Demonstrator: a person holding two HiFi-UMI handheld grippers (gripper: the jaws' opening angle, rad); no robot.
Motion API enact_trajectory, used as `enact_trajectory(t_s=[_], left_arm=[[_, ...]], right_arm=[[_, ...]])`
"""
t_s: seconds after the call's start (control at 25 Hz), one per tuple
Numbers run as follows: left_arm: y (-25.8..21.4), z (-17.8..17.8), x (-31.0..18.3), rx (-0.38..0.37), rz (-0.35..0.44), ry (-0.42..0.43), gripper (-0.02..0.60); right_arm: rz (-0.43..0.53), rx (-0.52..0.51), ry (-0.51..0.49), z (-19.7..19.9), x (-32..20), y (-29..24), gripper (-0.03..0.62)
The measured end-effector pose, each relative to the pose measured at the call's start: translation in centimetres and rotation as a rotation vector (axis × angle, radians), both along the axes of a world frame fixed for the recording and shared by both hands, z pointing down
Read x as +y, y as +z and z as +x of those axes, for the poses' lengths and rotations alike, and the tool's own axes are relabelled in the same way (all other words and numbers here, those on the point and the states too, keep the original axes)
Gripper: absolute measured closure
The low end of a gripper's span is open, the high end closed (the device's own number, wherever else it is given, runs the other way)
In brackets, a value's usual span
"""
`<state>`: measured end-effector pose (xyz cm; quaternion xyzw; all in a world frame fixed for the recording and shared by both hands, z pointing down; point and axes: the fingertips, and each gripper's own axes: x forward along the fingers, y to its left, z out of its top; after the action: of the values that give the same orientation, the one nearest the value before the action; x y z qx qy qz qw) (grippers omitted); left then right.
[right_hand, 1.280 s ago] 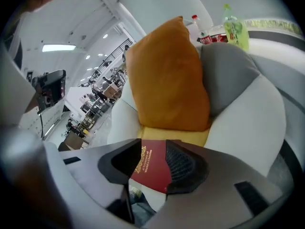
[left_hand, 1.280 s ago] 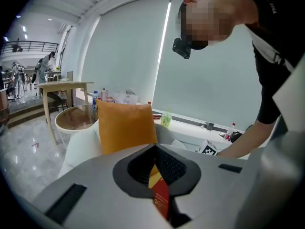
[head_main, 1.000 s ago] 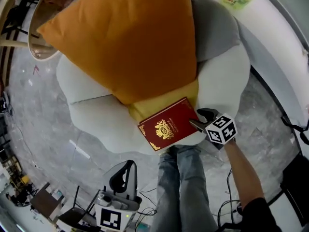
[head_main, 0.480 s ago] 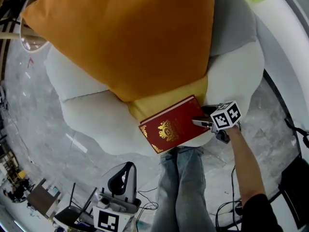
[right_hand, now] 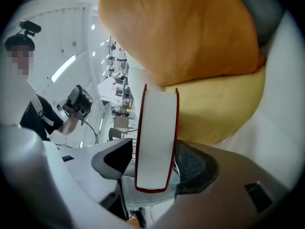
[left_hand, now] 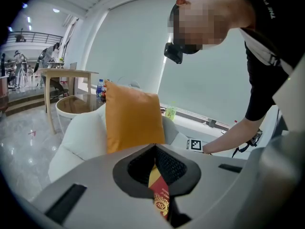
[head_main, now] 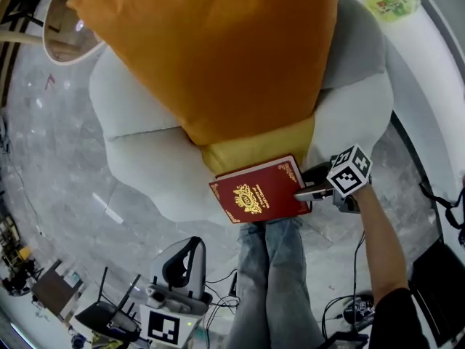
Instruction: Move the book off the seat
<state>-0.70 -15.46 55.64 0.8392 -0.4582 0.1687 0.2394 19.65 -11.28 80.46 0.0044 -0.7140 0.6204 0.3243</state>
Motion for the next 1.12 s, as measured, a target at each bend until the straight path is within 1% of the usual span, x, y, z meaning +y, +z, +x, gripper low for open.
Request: enact_trajectory(t_s=[0.12,0.24,0.32,0.36,0.4,0.48,0.52,0.68,0.76,0.88,1.04,1.08,1.12], left_arm=[[-2.4,-1.5,0.5,0.007,0.018,-0.010,0.568],[-4.8,-2.2,1.0,0.021,0.037,-0.020,0.568],[-6.2,-2.7,1.2,0.014,0.055,-0.025,0.568],[-6.8,-2.9,1.3,0.012,0.060,-0.031,0.568],[-7.4,-3.2,1.6,0.013,0.062,-0.035,0.568],[-8.6,-4.0,2.1,0.006,0.072,-0.034,0.568],[-9.1,-4.5,2.1,0.001,0.082,-0.033,0.568],[-11.3,-6.3,1.6,-0.004,0.113,-0.062,0.568],[-12.6,-6.3,2.0,0.004,0.109,-0.070,0.568],[-15.2,-5.3,2.8,0.000,0.097,-0.075,0.568],[-19.4,-2.2,3.5,-0.006,0.139,-0.101,0.568],[-18.9,-1.5,3.9,-0.008,0.148,-0.115,0.568],[-16.7,-0.7,4.3,-0.023,0.150,-0.131,0.568]], right_arm=[[0.061,0.028,-0.091,-2.7,0.7,-2.6,0.306],[0.042,0.031,-0.159,-5.5,2.8,-4.3,0.299],[0.066,0.070,-0.218,-7.0,4.2,-4.3,0.284],[0.092,0.109,-0.221,-7.4,4.4,-4.1,0.284],[0.118,0.159,-0.202,-7.4,4.4,-3.9,0.284],[0.166,0.263,-0.151,-7.2,3.9,-3.7,0.310],[0.188,0.292,-0.135,-7.4,3.5,-3.7,0.316],[0.294,0.336,-0.101,-9.4,1.5,-6.4,0.335],[0.344,0.354,-0.088,-9.4,1.0,-8.8,0.338],[0.367,0.329,-0.054,-8.3,0.6,-13.9,0.339],[0.414,0.263,0.010,-5.4,-0.7,-21.5,0.341],[0.429,0.242,0.022,-4.5,-0.7,-21.7,0.342],[0.443,0.216,0.033,-3.6,-0.5,-20.2,0.344]])
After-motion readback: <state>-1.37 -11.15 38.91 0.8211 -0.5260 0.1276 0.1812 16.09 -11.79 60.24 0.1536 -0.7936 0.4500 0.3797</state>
